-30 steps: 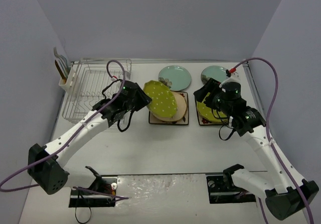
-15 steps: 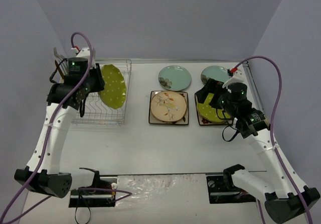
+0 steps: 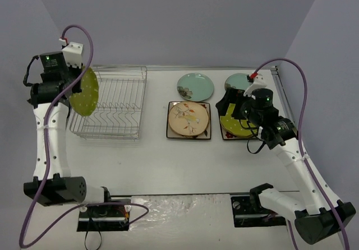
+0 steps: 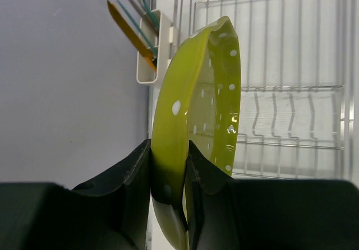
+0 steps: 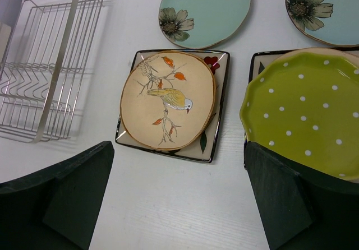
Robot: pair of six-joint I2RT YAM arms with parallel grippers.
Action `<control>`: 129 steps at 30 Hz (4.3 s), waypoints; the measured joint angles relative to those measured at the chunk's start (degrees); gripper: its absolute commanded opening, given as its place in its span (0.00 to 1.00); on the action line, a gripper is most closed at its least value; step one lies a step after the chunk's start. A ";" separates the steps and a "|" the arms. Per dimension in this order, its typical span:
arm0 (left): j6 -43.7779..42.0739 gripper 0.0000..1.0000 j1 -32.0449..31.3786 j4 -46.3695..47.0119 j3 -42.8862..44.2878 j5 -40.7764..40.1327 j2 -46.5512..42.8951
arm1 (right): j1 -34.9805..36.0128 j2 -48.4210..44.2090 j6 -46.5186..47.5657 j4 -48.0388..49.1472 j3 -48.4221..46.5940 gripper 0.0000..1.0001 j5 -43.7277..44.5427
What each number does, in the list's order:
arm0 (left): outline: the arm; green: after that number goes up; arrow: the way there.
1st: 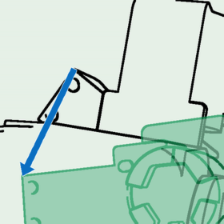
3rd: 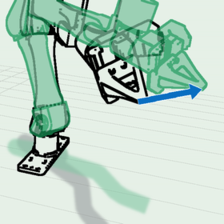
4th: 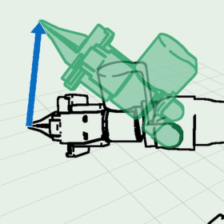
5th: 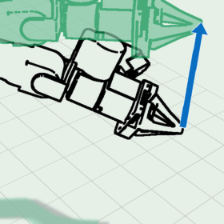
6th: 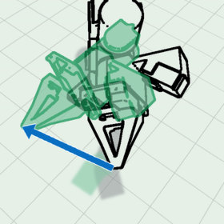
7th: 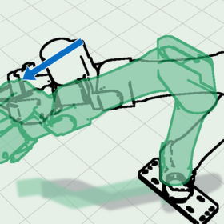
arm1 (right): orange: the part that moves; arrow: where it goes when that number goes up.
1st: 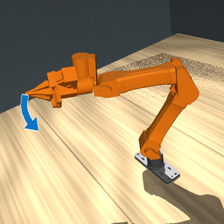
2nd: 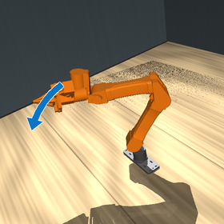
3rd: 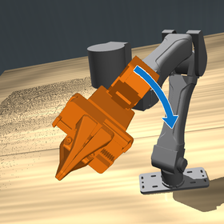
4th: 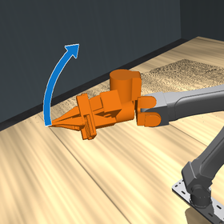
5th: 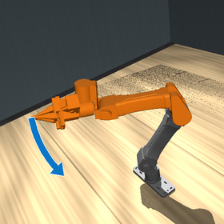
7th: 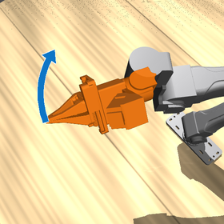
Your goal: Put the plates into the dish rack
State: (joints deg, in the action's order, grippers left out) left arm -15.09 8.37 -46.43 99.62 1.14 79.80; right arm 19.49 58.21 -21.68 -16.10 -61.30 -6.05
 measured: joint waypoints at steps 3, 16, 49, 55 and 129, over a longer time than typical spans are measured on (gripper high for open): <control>-3.15 0.00 3.04 0.38 0.02 0.35 4.40 | 0.08 0.67 1.03 -0.02 0.00 1.00 -0.60; -9.18 0.00 4.39 4.26 0.32 -1.28 13.43 | -0.01 2.38 3.71 -0.02 0.00 1.00 -1.74; -6.34 0.29 4.40 15.00 -13.96 -1.11 13.97 | -1.12 3.21 3.93 0.40 3.89 1.00 0.18; -4.82 0.59 4.40 18.73 -14.14 -2.19 13.61 | -1.95 1.85 2.53 0.53 4.97 1.00 2.01; 38.40 0.97 -28.87 11.26 -26.33 10.00 -4.08 | -23.59 14.32 -21.81 -2.38 13.96 0.00 3.93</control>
State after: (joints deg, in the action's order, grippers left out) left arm 23.31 -20.50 -35.16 73.29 11.14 75.72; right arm -4.10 72.53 -43.49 -18.48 -47.34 -2.13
